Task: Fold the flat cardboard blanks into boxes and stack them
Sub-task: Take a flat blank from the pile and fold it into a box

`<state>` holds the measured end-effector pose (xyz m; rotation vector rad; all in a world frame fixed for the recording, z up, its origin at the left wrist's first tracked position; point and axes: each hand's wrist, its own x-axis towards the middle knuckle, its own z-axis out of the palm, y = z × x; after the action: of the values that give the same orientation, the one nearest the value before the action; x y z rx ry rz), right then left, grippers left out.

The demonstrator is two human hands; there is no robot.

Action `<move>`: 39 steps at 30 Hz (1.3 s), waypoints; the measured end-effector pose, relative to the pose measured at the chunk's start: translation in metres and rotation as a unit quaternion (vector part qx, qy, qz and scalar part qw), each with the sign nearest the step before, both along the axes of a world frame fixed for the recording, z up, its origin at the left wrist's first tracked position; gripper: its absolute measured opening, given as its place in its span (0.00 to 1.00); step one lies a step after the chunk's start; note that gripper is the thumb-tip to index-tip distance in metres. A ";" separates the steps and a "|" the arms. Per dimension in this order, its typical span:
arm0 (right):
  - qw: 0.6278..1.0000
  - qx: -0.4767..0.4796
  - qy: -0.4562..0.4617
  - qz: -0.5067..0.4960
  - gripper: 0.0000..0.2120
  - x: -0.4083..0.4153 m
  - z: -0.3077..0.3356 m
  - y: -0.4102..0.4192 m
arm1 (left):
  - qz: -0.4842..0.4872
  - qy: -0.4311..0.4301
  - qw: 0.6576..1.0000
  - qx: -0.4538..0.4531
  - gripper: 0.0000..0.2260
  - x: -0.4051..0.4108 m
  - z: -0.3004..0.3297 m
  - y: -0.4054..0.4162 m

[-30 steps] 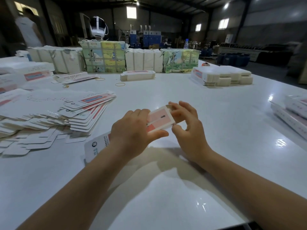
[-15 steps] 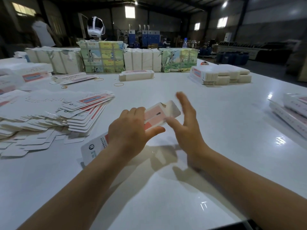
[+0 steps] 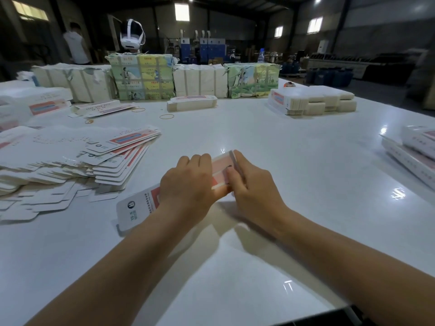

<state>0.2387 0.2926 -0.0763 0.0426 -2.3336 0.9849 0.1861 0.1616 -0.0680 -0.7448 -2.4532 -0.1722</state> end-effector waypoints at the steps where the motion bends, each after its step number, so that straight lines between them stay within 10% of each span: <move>1: 0.998 -0.057 -0.010 0.009 0.12 0.000 0.001 -0.001 | -0.005 -0.001 1.000 0.007 0.31 0.000 0.000 -0.001; 5: 0.938 -0.330 -0.048 0.092 0.15 -0.002 0.010 0.002 | -0.013 0.001 1.000 0.019 0.34 -0.002 0.003 -0.005; 16: 0.876 -0.454 -0.030 0.160 0.12 -0.004 0.015 0.009 | -0.076 0.025 0.994 0.069 0.30 -0.002 0.005 -0.007; 30: 0.997 -0.043 0.057 0.003 0.12 0.005 0.008 0.000 | -0.069 0.065 0.994 0.048 0.30 0.003 0.007 -0.003; 39: 0.996 -0.082 0.043 -0.002 0.12 0.005 0.010 0.000 | -0.044 0.100 0.993 0.051 0.29 0.006 0.006 0.002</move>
<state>0.2436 0.2926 -0.0660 0.0164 -2.1673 1.1460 0.1921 0.1633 -0.0617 -0.7859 -2.2073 -0.2433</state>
